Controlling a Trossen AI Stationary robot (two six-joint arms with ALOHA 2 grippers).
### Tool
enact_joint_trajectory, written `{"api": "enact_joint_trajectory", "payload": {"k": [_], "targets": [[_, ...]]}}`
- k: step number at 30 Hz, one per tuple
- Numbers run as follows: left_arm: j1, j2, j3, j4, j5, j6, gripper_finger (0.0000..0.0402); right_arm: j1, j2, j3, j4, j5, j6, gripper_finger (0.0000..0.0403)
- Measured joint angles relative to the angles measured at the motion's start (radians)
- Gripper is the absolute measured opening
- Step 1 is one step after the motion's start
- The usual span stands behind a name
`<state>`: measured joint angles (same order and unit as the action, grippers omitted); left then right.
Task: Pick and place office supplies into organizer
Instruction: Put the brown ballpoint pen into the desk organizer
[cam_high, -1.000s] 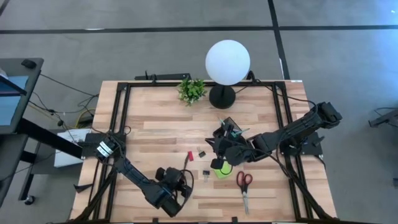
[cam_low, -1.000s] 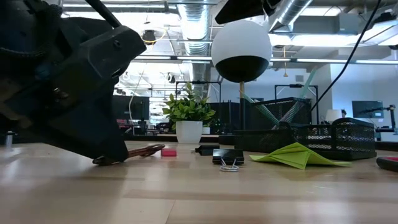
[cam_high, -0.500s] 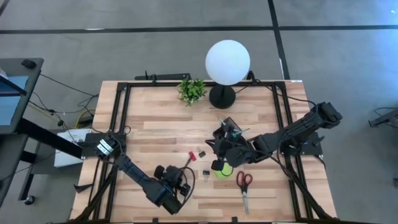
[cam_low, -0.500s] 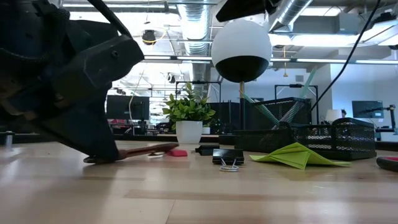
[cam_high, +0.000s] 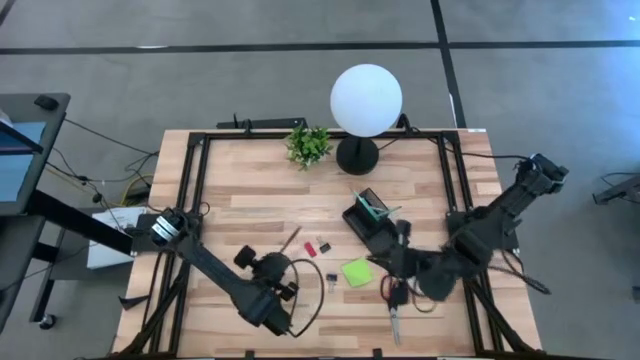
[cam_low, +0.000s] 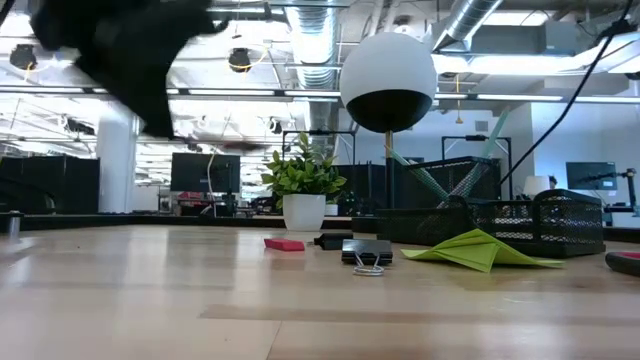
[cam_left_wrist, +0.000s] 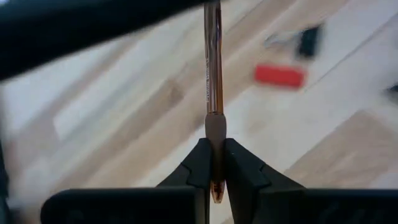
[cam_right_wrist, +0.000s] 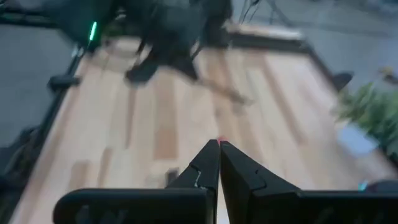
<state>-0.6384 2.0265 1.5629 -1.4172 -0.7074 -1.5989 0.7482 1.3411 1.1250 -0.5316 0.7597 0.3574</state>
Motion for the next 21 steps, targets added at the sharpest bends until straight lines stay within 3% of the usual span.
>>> {"api": "enact_joint_trajectory", "payload": {"k": [4,11,16,21], "targets": [[0.088,-0.034,0.206,-0.171,0.094,0.306,0.0013,0.107,0.018,0.000,-0.130,0.000,0.216,0.0007],[0.321,-0.026,0.557,-0.024,0.099,0.974,0.0012,0.261,0.179,0.000,-0.221,0.023,0.592,0.0007],[0.480,-0.020,0.627,0.119,0.272,1.293,0.0012,0.330,0.298,-0.002,-0.371,0.038,0.890,0.0007],[0.574,0.009,0.627,0.185,0.386,1.428,0.0012,0.363,0.318,-0.003,-0.598,0.050,1.260,0.0007]]}}
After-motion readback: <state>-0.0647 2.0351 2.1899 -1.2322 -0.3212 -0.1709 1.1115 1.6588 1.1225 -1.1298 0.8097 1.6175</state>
